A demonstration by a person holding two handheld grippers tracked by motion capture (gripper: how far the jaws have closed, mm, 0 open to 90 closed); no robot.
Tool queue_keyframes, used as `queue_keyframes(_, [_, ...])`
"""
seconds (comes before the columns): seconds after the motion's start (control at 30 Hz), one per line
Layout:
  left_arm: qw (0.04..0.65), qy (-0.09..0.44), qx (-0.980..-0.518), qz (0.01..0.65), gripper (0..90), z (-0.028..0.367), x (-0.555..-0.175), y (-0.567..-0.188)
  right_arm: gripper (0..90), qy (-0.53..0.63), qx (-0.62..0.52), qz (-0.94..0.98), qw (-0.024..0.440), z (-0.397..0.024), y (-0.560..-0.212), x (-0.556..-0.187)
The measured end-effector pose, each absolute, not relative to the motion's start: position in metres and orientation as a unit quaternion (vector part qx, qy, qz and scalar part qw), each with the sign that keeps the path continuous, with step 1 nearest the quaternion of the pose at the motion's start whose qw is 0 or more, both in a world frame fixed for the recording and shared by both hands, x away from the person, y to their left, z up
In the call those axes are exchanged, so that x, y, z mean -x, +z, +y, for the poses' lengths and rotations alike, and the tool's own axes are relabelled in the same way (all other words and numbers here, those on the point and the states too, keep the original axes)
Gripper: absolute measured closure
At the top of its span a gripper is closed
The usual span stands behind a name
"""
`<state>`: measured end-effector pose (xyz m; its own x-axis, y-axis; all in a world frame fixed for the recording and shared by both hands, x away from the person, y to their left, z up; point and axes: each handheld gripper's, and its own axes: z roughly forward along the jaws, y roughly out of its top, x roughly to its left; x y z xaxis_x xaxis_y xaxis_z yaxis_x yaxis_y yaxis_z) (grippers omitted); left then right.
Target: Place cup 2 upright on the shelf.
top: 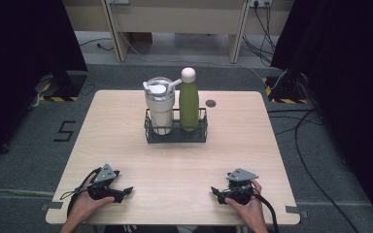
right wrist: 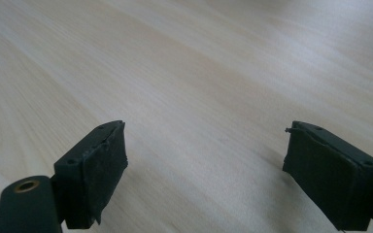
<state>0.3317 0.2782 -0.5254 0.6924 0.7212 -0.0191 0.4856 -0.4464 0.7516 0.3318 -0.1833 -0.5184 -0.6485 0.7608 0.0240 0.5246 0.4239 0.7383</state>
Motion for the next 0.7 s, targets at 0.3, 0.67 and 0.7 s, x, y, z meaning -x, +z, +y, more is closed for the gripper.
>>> queue_keyframes(0.3, [0.382,0.154,-0.837,0.361,13.6,0.2782,-0.3316,-0.5253,7.8,0.352,-0.376,0.842,0.16,-0.1805,-0.5198,-0.3305])
queue_keyframes(0.67, [0.383,0.153,-0.837,0.36,13.7,0.2782,-0.3316,-0.5253,4.3,0.348,-0.372,0.846,0.157,-0.1798,-0.5202,-0.3311])
queue_keyframes(0.7, [0.382,0.154,-0.837,0.36,13.7,0.2782,-0.3316,-0.5253,4.0,0.347,-0.372,0.847,0.157,-0.1798,-0.5203,-0.3311])
